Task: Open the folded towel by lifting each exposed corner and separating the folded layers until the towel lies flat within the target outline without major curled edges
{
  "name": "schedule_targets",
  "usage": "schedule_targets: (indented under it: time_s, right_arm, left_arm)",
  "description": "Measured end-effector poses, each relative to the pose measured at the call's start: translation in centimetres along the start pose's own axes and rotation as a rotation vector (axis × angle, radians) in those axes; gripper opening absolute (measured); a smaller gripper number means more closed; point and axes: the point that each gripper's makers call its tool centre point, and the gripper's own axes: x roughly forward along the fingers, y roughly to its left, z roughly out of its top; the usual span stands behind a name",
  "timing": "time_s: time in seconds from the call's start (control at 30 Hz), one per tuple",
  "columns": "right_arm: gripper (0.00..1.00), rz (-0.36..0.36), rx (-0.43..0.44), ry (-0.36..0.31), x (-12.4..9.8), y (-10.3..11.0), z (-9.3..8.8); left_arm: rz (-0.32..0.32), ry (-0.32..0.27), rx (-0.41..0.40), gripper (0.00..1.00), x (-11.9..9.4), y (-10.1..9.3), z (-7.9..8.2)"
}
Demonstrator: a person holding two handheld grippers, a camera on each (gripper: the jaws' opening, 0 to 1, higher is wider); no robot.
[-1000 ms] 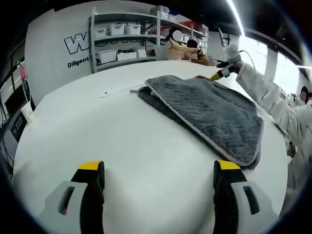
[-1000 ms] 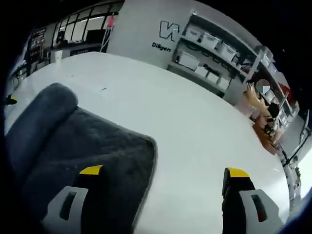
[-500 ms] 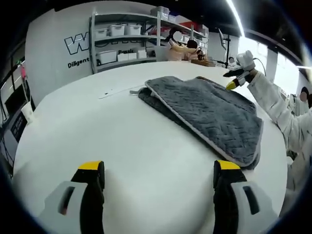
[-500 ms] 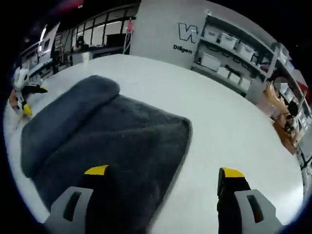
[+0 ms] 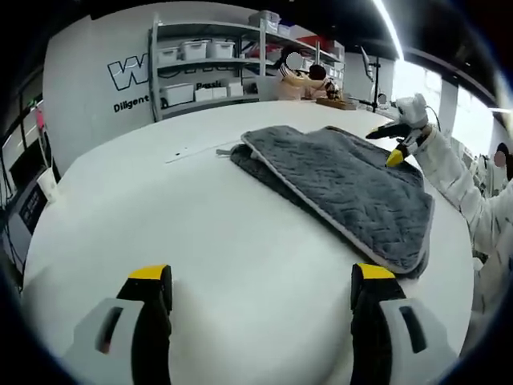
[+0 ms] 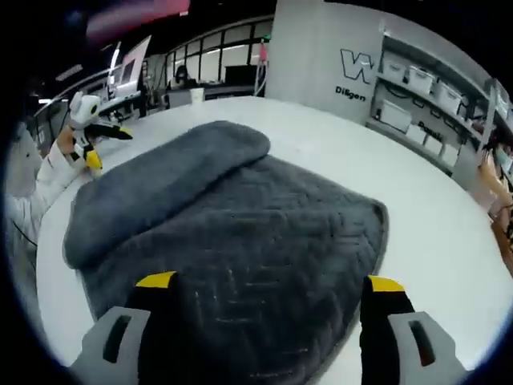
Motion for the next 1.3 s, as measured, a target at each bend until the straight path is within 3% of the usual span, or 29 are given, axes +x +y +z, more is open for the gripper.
schedule_targets:
  time_s: [0.17,0.43,1.3]
  right_arm:
    - [0.91,0.021,-0.014,0.011,0.4,0.3,-0.2]
    - [0.91,0.048,0.051,0.006,0.4,0.0,-1.0]
    - [0.97,0.106,0.002,-0.048,-0.9,0.7,-2.1]
  left_arm:
    - [0.002,0.002,-0.001,0.91,0.0,0.1,0.0]
    - [-0.002,0.012,0.006,0.91,0.3,-0.1,-0.1]
    - [-0.001,0.016,0.010,0.91,0.3,-0.2,-0.2]
